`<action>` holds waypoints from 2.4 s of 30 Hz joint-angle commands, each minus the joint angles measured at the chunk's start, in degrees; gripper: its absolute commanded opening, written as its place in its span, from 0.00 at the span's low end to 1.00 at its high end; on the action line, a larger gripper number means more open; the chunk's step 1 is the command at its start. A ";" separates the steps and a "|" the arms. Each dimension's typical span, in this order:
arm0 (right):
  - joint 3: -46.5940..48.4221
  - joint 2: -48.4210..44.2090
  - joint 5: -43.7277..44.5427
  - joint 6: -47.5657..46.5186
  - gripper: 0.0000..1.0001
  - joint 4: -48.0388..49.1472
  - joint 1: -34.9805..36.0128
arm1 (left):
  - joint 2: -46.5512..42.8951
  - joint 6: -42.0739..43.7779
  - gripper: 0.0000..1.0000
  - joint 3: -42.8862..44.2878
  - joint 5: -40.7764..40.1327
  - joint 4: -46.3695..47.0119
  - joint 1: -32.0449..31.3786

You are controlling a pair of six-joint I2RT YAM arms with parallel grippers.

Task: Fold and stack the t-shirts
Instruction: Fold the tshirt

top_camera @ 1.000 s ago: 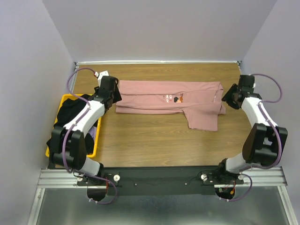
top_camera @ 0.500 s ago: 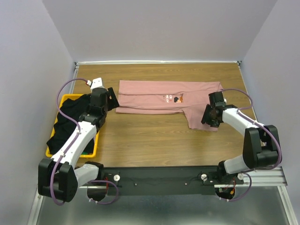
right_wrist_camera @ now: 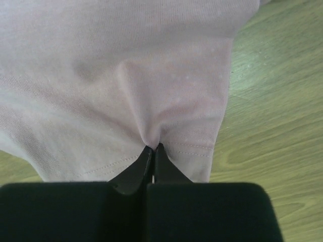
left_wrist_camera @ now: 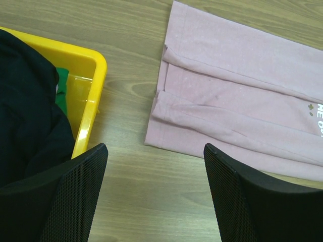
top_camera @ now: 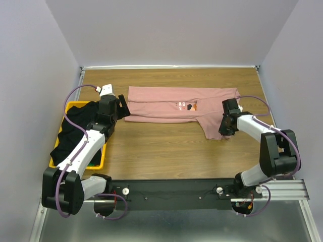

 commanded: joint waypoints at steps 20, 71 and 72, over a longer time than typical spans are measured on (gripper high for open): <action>48.38 24.76 1.55 -8.77 0.01 -3.14 0.28 | 4.44 1.79 0.84 0.28 2.80 1.23 0.16; -5.30 -1.95 -26.22 16.17 0.66 30.60 -31.54 | 25.18 -13.94 0.79 5.38 5.08 -0.45 0.69; -5.91 -1.51 -27.54 16.35 0.65 31.91 -31.71 | 26.06 -14.03 0.78 5.99 4.82 -0.44 0.69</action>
